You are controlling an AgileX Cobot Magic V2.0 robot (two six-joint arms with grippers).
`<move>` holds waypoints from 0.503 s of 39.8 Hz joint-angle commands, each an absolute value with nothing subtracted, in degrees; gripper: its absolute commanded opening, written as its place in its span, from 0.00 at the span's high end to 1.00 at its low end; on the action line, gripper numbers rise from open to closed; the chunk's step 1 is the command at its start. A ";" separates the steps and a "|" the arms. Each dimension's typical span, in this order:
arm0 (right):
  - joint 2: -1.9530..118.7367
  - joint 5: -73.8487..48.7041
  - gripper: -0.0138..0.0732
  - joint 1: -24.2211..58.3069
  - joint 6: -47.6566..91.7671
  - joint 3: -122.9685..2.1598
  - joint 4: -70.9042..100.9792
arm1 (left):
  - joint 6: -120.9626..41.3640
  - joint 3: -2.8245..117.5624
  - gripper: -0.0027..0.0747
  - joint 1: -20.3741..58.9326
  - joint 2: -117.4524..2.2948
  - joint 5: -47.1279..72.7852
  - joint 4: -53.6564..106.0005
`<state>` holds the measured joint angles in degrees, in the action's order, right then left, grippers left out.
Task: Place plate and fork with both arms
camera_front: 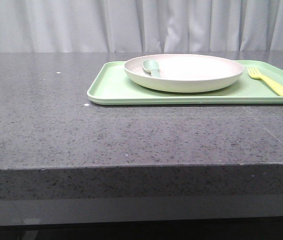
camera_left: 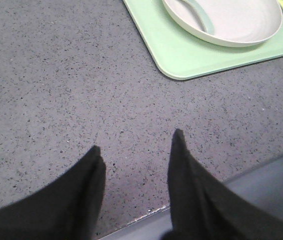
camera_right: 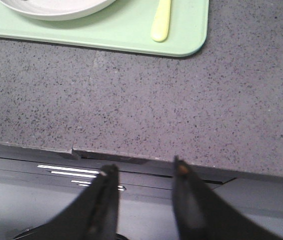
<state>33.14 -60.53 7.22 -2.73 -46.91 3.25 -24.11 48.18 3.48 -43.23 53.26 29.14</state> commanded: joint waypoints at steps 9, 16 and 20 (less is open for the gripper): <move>33.17 -56.22 0.92 7.24 -2.10 -48.07 3.13 | -24.16 49.69 0.99 3.94 -43.20 49.94 31.26; 33.17 -56.17 0.92 7.24 -2.10 -48.07 3.13 | -24.16 49.69 0.99 3.94 -43.20 49.94 31.26; 33.17 -56.17 0.92 7.24 -2.10 -48.07 3.13 | -24.16 49.69 0.99 3.94 -43.20 49.94 31.26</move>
